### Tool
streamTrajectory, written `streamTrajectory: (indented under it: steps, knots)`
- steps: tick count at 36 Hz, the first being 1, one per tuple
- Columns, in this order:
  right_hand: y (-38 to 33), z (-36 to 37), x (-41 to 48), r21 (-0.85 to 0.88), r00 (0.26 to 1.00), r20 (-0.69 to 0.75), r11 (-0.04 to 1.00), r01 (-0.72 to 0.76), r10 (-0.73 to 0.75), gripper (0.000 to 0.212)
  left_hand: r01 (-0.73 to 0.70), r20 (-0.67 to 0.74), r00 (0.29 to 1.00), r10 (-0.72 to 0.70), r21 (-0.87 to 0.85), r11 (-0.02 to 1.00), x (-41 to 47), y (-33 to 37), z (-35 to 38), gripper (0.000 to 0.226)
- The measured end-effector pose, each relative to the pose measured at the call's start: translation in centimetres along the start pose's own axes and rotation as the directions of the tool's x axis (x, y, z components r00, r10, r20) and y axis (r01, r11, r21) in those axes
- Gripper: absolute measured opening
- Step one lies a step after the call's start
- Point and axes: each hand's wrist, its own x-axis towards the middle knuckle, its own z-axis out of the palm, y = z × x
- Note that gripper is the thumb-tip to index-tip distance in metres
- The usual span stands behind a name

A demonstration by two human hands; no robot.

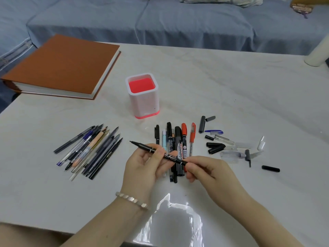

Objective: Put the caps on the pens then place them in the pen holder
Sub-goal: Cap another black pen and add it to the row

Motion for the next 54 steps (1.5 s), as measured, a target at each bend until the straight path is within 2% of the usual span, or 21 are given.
streamTrajectory:
  steps: [3,7,10,12,16,19,20,22,23,25,27,29,31,33,35,46,49,52,54]
  knots:
    - [0.9,-0.7,0.7,-0.19,0.998,0.049,0.982,-0.019,0.028,0.019,0.013,-0.048,0.999,-0.008,0.105,0.994,1.1,0.2,0.0,0.006]
    - [3.8,-3.2,1.9,-0.49,0.991,-0.133,0.87,-0.049,-0.02,0.019,-0.047,-0.07,0.995,0.075,0.339,0.94,1.9,0.7,-0.9,0.019]
    - [5.5,-4.9,2.5,-0.581,0.971,-0.236,0.806,-0.113,-0.034,0.024,-0.09,-0.035,0.991,0.127,0.522,0.848,1.9,0.7,-1.8,0.021]
    - [6.2,-5.2,2.9,-0.643,0.976,-0.215,0.758,-0.11,-0.04,0.028,-0.109,-0.002,0.991,0.136,0.582,0.805,1.7,0.7,-2.1,0.02]
    - [6.4,-4.8,3.5,-0.717,0.987,-0.16,0.685,-0.129,0.019,0.026,-0.129,0.04,0.99,0.132,0.609,0.783,1.3,0.7,-2.1,0.022]
    - [6.6,-4.7,3.8,-0.755,0.989,-0.144,0.648,-0.101,-0.015,0.02,-0.131,0.063,0.991,0.117,0.614,0.778,0.9,0.8,-2.1,0.021]
    - [6.5,-4.8,3.8,-0.739,0.988,-0.145,0.669,-0.078,-0.045,0.017,-0.137,0.074,0.99,0.117,0.615,0.776,0.9,0.9,-2.1,0.02]
    - [5.9,-4.6,3.7,-0.601,0.973,-0.213,0.798,-0.055,-0.092,0.007,-0.146,0.088,0.989,0.117,0.618,0.772,0.8,1.0,-2.1,0.016]
    - [5.2,-4.5,3.6,-0.485,0.962,-0.259,0.873,-0.051,-0.088,0.006,-0.149,0.094,0.989,0.116,0.618,0.772,0.7,1.0,-2.0,0.014]
    - [4.1,-4.0,3.2,-0.199,0.939,-0.343,0.98,-0.031,-0.04,0.018,-0.154,0.104,0.988,0.114,0.603,0.783,0.7,1.0,-1.8,0.012]
    - [2.7,-3.5,2.8,0.068,0.926,-0.376,0.998,-0.004,0.03,0.026,-0.155,0.114,0.988,0.108,0.589,0.793,0.6,1.1,-1.5,0.01]
    - [1.4,-3.1,2.3,0.33,0.927,-0.36,0.944,0.024,0.102,0.024,-0.155,0.132,0.987,0.097,0.575,0.804,0.4,1.1,-1.2,0.008]
    - [0.3,-2.7,1.8,0.606,0.938,-0.284,0.795,0.016,0.197,0.019,-0.152,0.14,0.986,0.089,0.551,0.82,0.1,1.1,-0.9,0.008]
    - [-0.4,-2.4,1.5,0.769,0.951,-0.193,0.639,-0.008,0.243,0.017,-0.152,0.141,0.986,0.089,0.543,0.826,-0.2,1.2,-0.7,0.009]
    - [-0.8,-2.1,1.4,0.811,0.954,-0.159,0.585,-0.022,0.256,0.016,-0.16,0.147,0.985,0.095,0.54,0.826,-0.3,1.3,-0.7,0.01]
    - [-1.2,-1.2,0.8,0.844,0.958,-0.122,0.536,-0.038,0.261,0.014,-0.186,0.176,0.979,0.106,0.54,0.821,-0.9,1.6,-0.7,0.012]
    - [-0.8,-1.2,0.8,0.777,0.954,-0.147,0.627,-0.053,0.263,0.022,-0.193,0.185,0.977,0.105,0.562,0.805,-1.0,1.6,-0.8,0.011]
    - [-0.3,-1.3,0.8,0.573,0.953,-0.205,0.817,-0.068,0.222,0.027,-0.204,0.195,0.975,0.107,0.591,0.78,-0.9,1.6,-1.1,0.011]
    - [-0.2,-1.5,0.8,0.463,0.952,-0.237,0.884,-0.065,0.194,0.024,-0.215,0.2,0.973,0.114,0.606,0.766,-0.9,1.5,-1.2,0.014]
